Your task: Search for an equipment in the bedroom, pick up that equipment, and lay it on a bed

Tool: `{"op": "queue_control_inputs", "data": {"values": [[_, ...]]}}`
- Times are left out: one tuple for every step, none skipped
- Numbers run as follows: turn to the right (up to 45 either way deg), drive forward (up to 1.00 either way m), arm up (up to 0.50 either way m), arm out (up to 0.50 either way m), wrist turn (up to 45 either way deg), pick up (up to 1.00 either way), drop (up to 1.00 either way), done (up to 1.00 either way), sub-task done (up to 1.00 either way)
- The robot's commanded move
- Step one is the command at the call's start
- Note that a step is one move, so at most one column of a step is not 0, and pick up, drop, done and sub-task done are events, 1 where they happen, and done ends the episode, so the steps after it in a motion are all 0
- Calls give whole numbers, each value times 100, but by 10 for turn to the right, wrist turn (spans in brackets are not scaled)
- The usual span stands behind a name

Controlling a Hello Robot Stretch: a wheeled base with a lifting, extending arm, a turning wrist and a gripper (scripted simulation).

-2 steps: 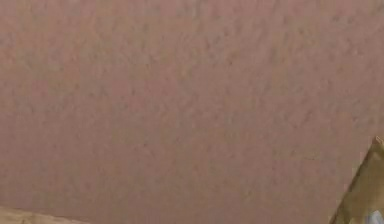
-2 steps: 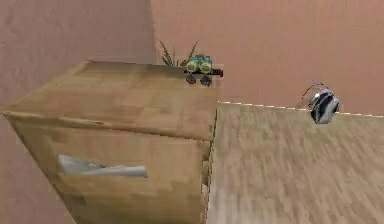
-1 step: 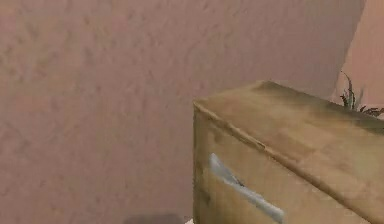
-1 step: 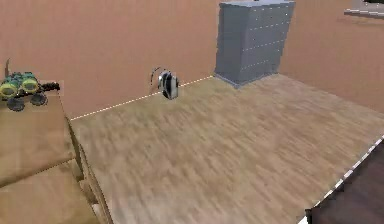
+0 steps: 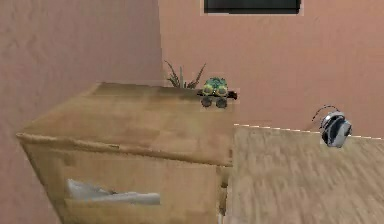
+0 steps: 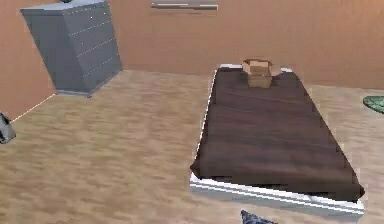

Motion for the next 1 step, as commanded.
{"op": "queue_control_inputs", "data": {"values": [[360, 0, 0, 0, 0, 0, 0, 0, 0]]}}
